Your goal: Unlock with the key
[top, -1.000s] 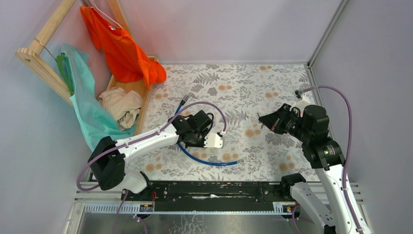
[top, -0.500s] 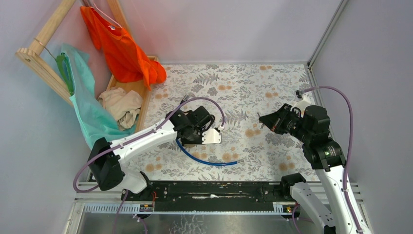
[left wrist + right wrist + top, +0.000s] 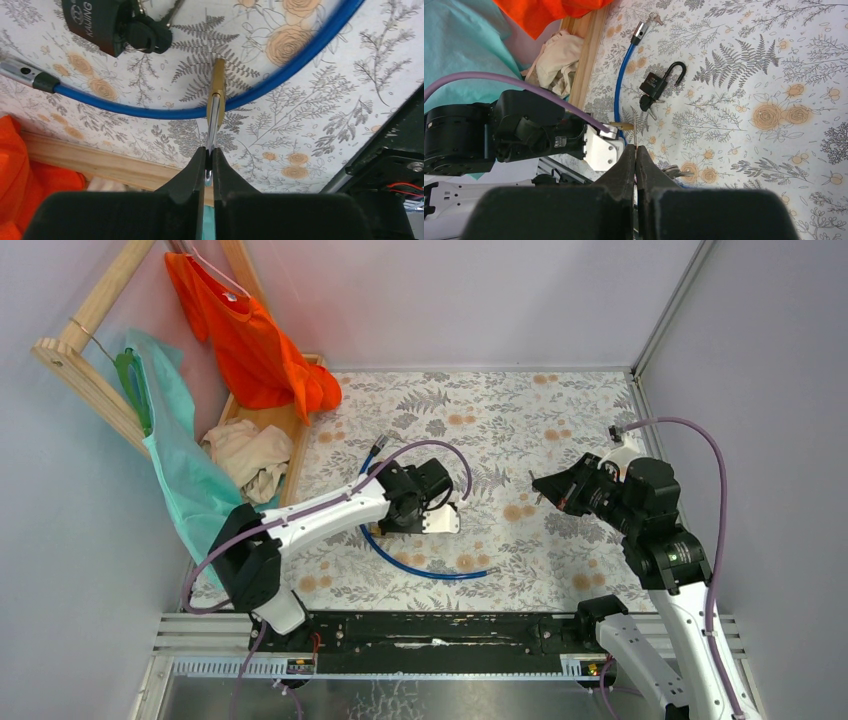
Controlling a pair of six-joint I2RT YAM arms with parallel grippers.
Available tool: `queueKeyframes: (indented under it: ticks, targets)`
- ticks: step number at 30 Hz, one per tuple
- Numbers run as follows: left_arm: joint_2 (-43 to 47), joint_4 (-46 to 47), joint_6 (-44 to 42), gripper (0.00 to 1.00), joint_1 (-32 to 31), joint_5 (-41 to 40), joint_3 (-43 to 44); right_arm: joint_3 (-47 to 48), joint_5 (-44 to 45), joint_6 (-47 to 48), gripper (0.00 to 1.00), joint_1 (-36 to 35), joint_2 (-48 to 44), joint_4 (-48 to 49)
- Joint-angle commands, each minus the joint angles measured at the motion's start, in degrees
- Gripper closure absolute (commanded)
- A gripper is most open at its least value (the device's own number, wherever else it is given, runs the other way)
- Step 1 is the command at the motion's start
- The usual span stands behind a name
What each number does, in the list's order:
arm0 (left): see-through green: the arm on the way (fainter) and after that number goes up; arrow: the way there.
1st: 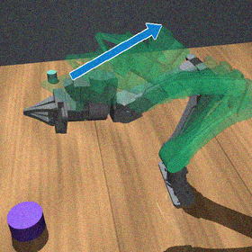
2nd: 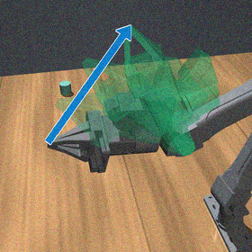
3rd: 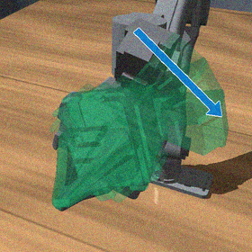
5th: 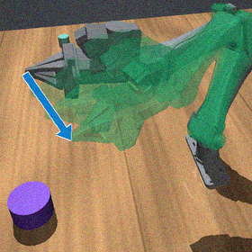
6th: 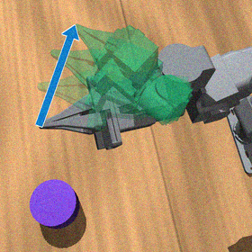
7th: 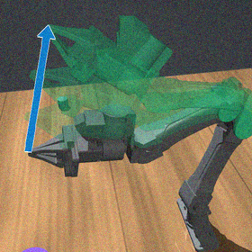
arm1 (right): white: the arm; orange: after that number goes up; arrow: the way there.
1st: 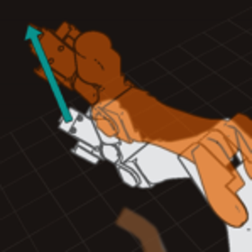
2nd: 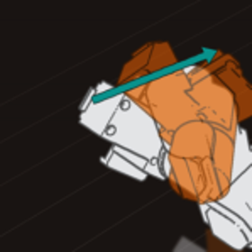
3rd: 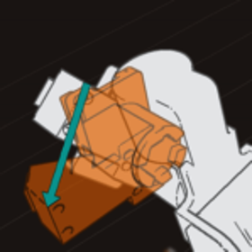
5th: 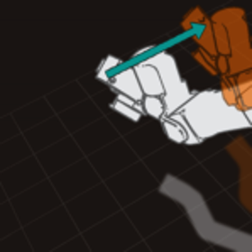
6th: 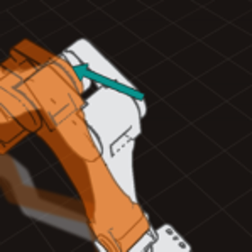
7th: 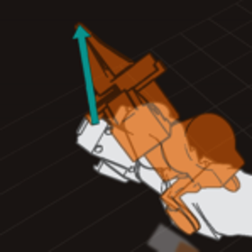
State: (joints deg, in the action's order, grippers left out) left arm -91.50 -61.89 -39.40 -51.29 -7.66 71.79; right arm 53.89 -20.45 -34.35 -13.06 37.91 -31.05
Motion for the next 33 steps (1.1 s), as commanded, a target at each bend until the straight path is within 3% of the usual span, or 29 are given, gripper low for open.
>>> queueKeyframes:
  ticks: [1, 6, 12, 17, 21, 25, 33]
  targets:
    - [-3.5, 0.8, 0.7, 1.00, 0.1, -1.6, 2.1, 2.3, -0.1, 0.2, 1.00, 0.1, -0.8, 1.2]
    - [-5.9, 1.9, 0.6, 1.00, 0.1, -3.1, 3.2, 2.2, 0.2, 0.9, 1.00, 0.1, -1.1, 1.0]
    - [-6.6, 1.8, 0.5, 0.77, 0.0, -3.5, 3.8, 2.0, 0.2, 1.1, 1.00, 0.1, -1.2, 1.2]
    - [-7.0, 1.2, 0.9, 0.68, -1.0, -3.1, 4.2, 2.1, -0.1, 1.4, 1.00, 0.1, -1.2, 1.3]
    - [-7.9, 1.2, 1.3, 0.50, -1.4, -2.9, 4.2, 2.2, 0.1, 1.4, 1.00, 0.1, -1.4, 1.1]
    - [-9.5, 1.6, 1.3, 0.42, -1.4, -2.9, 4.0, 2.5, 0.3, 1.4, 1.00, 0.1, -1.4, 0.9]
    - [-14.8, 3.4, 0.5, 0.41, -1.1, -4.7, 3.6, 3.2, 0.8, 2.1, 1.00, 0.1, -1.8, 0.3]
